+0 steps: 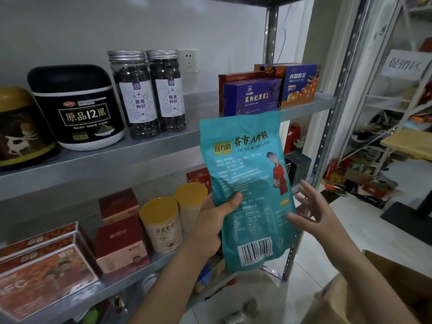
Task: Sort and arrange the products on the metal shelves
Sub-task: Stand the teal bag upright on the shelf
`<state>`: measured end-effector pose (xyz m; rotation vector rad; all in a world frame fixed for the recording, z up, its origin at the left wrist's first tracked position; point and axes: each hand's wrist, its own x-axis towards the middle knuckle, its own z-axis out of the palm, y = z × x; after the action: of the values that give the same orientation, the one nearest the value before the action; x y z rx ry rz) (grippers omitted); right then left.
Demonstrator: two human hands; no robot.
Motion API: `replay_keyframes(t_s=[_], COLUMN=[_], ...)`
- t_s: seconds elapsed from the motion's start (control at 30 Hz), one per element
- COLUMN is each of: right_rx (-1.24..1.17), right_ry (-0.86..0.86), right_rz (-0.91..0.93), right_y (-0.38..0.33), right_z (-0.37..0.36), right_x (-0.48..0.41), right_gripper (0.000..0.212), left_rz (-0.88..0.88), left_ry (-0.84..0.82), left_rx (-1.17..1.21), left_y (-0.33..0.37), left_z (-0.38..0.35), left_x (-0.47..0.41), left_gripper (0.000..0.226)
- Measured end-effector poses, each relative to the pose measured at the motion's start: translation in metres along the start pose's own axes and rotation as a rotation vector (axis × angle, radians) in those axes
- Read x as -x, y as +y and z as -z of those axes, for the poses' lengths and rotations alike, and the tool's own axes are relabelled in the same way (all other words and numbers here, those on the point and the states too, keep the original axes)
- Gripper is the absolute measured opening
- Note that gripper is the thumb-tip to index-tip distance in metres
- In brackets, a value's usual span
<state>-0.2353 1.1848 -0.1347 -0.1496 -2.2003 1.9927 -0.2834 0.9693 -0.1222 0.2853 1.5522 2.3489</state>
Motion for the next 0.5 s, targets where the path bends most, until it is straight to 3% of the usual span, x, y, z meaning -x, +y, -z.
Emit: replay_keyframes(t_s=[0.1, 0.2, 0.37, 0.43, 0.5], right_rx=[-0.236, -0.345, -0.377, -0.37, -0.353], right_ry=[-0.295, -0.383, -0.145, -0.022, 0.104], right_rz=[-0.161, -0.189, -0.061, 0.005, 0.091], right_y=[0.003, 0.01, 0.011, 0.005, 0.0], right_z=[0.011, 0.009, -0.009, -0.017, -0.025], right_x=[-0.015, -0.015, -0.006, -0.002, 0.0], right_gripper=[0.09, 0.073, 0.077, 0.065, 0.055], left_rz=[0.021, 0.041, -0.082, -0.273, -0.537], left_ry=[-0.088, -0.113, 0.019, 0.136, 0.362], left_rx=[0.067, 0.082, -0.06, -0.313, -0.673], left_y=[0.001, 0.005, 0.022, 0.025, 0.023], left_z=[0.001, 0.003, -0.001, -0.008, -0.016], left_x=[0.0, -0.002, 0.003, 0.006, 0.013], left_gripper=[0.026, 0.034, 0.048, 0.052, 0.05])
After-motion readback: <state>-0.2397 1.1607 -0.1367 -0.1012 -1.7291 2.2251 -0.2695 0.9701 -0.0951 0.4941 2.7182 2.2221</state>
